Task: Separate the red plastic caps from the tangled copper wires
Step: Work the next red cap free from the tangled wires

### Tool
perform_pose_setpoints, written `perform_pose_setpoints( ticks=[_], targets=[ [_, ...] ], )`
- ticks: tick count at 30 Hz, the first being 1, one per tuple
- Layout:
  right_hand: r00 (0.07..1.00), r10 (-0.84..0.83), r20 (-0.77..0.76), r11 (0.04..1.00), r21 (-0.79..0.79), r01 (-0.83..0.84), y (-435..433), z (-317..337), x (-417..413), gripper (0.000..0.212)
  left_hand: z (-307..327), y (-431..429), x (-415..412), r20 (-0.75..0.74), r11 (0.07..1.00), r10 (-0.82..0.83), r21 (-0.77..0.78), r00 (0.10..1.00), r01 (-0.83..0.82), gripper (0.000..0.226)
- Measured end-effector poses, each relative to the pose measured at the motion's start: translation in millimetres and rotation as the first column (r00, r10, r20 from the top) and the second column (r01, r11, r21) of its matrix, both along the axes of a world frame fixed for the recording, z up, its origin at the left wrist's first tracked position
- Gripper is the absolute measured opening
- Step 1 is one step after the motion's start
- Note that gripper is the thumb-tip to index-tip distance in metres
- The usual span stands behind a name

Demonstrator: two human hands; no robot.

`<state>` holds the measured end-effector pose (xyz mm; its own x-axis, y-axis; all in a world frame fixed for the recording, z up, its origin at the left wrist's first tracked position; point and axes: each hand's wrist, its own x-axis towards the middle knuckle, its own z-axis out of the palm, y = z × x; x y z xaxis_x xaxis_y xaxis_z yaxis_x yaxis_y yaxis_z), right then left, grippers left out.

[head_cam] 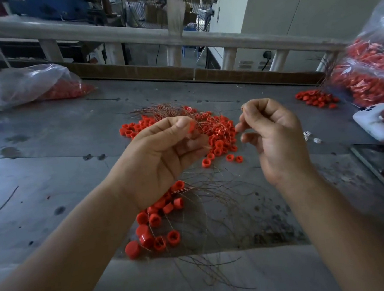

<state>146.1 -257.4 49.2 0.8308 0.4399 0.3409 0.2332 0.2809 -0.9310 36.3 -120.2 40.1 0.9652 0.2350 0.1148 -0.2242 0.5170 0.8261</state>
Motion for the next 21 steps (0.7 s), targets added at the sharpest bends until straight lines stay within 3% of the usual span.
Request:
perform_pose_setpoints(
  ticks=[3, 6, 10, 18, 21],
  targets=[
    [0.998, 0.003, -0.067, 1.0, 0.013, -0.002, 1, -1, 1, 0.019, 0, -3, -3, -0.01, 0.999, 0.031, 0.027, 0.999, -0.031, 0.01],
    [0.991, 0.041, -0.125, 0.999, 0.0, -0.041, 5, -5, -4, 0.008, -2, -10, -5, -0.03, 0.99, -0.041, 0.131, 0.999, 0.045, 0.007],
    [0.98, 0.124, -0.153, 0.991, -0.026, -0.13, 11, -10, -10, 0.018, -4, -19, -8, -0.01, 0.961, -0.151, 0.232, 0.989, 0.149, 0.008],
    [0.957, 0.255, -0.135, 0.952, -0.136, -0.273, 11, -15, -12, 0.017, -7, -19, -9, 0.019, 0.901, -0.275, 0.354, 0.961, 0.251, 0.011],
    [0.937, 0.277, -0.21, 0.95, -0.083, -0.3, 12, -16, -13, 0.014, -8, -19, -10, 0.01, 0.874, -0.313, 0.394, 0.95, 0.284, 0.009]
  ],
)
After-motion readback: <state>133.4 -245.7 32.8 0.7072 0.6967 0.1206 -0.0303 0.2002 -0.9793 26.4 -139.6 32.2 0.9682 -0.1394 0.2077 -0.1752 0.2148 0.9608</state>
